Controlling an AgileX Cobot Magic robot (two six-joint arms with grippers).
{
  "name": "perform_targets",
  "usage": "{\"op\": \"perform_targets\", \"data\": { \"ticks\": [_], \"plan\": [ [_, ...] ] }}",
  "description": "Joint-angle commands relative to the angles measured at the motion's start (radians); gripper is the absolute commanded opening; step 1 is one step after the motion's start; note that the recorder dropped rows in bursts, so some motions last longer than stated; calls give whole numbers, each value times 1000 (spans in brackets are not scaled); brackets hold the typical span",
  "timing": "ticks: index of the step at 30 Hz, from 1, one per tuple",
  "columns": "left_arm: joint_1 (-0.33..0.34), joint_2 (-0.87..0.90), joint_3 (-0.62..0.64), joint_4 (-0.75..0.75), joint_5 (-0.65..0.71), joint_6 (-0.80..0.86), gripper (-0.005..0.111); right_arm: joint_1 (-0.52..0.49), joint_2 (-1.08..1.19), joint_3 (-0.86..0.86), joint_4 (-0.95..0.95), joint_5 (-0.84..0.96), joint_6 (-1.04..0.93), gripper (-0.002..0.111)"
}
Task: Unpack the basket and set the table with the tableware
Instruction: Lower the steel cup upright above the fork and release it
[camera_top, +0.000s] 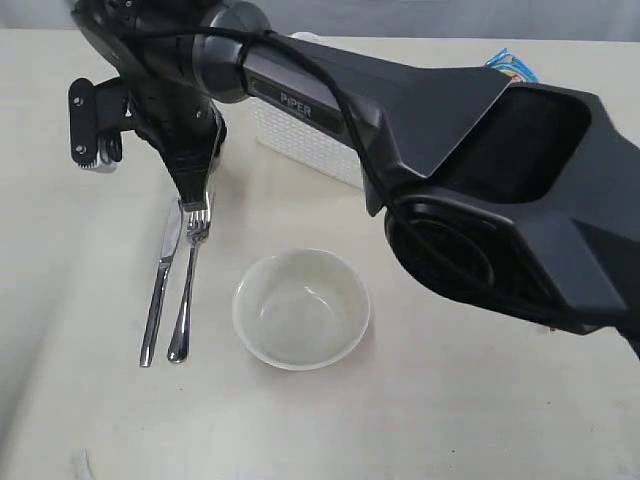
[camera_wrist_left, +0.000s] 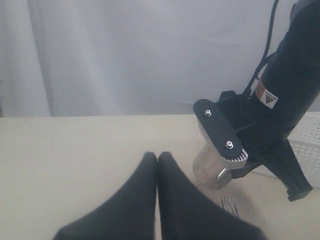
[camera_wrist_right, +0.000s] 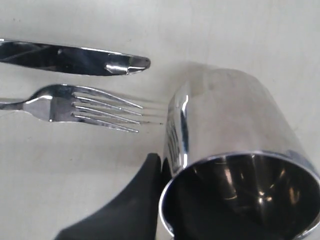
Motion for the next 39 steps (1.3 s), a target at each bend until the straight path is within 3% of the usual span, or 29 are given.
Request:
{"op": "perform_targets", "data": {
  "ticks": [1, 23, 25, 31, 39],
  "plan": [
    [-2, -4, 3, 2, -7, 1, 0, -6, 4, -8, -1, -2, -1, -1],
    [-2, -4, 3, 2, -7, 1, 0, -14, 20, -8, -5, -2, 55, 0],
    [-2, -4, 3, 2, -7, 1, 0, -14, 20, -8, -5, -16, 57, 4],
    [-2, -4, 3, 2, -7, 1, 0, -14, 20, -8, -18, -34, 71, 37],
    [-2, -4, 3, 2, -7, 1, 0, -14, 20, -8, -92, -106, 189, 40]
  ]
}}
